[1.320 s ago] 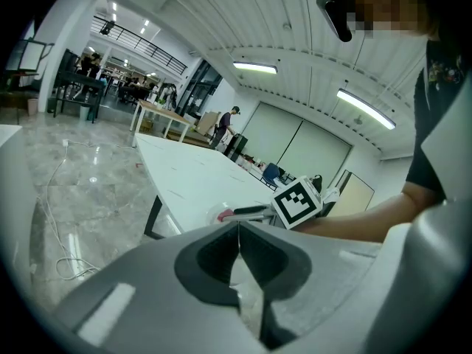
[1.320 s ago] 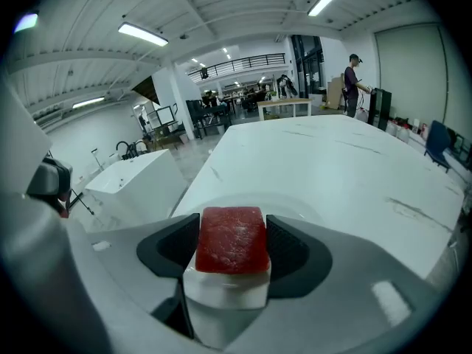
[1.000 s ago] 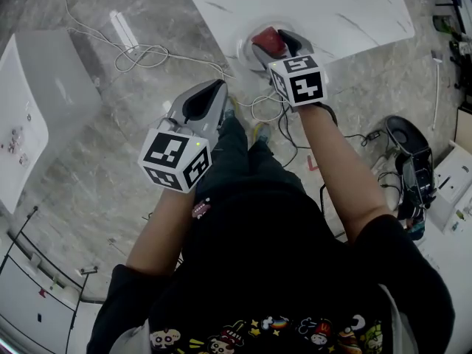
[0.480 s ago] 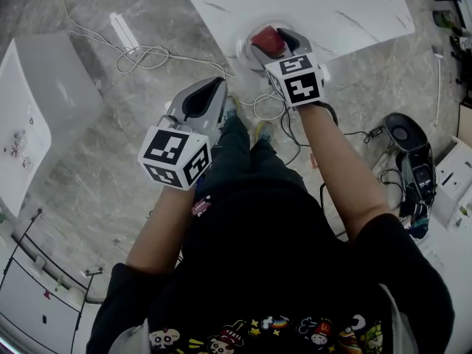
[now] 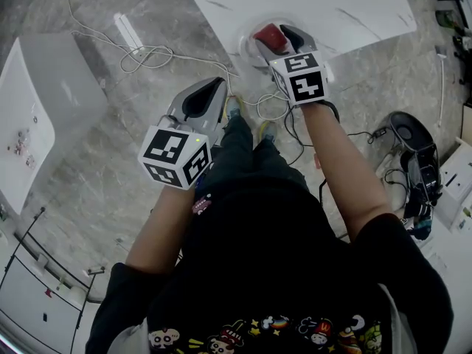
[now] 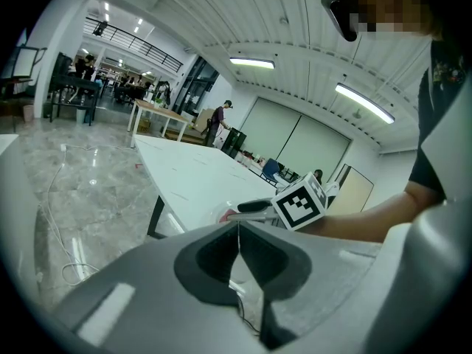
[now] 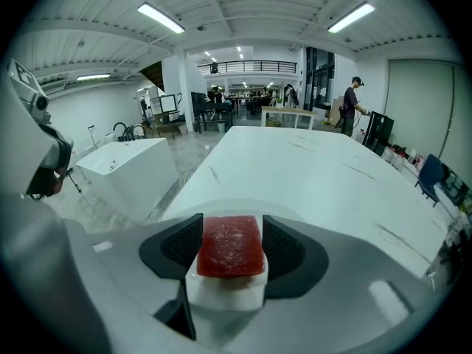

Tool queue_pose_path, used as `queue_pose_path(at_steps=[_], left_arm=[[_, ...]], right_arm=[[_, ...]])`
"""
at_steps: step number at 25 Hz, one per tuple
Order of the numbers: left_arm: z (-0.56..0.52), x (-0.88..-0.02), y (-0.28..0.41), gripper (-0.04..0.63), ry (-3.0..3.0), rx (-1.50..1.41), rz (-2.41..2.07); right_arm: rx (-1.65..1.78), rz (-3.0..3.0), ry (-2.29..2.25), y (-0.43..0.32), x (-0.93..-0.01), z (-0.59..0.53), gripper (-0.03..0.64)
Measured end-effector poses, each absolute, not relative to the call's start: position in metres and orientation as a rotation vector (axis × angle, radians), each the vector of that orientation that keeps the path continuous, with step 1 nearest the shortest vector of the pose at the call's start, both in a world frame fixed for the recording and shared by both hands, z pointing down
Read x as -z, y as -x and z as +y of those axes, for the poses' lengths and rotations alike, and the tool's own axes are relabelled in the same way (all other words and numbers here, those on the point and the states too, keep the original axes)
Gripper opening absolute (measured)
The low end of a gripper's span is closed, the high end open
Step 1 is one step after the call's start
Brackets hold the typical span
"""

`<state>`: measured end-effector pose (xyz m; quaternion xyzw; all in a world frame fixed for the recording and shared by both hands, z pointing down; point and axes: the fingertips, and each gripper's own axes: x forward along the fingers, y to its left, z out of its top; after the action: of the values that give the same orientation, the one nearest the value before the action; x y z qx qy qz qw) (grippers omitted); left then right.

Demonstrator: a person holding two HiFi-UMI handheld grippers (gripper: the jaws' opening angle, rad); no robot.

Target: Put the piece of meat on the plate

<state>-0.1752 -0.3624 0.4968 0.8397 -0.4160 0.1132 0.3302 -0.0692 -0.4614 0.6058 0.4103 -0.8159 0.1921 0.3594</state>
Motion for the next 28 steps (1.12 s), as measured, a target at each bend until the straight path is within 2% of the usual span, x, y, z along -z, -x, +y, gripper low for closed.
queue_pose_path(at_steps=[4,8,16,28], left_arm=[[-0.358,-0.495,0.176,0.002,-2.203,-0.307,-1.084],[-0.36,-0.482,0.171,0.002,-2.241,-0.319,-1.073],[-0.361,-0.441,0.138,0.002,-2.369,-0.353,-1.062],[-0.327,-0.405,0.097,0.002,-2.423,-0.372,-1.14]], right_arm=[[-0.505,-2.126,-1.09,0.068,-0.585,-0.457,0.226],[-0.499,-2.164,-1.142,0.062,-0.55,-0.446,0.193],[-0.479,-2.286,-1.313,0.014,-0.464,-0.4,0.099],[-0.467,-2.383,-1.389,-0.045,-0.41,-0.339,0.064]])
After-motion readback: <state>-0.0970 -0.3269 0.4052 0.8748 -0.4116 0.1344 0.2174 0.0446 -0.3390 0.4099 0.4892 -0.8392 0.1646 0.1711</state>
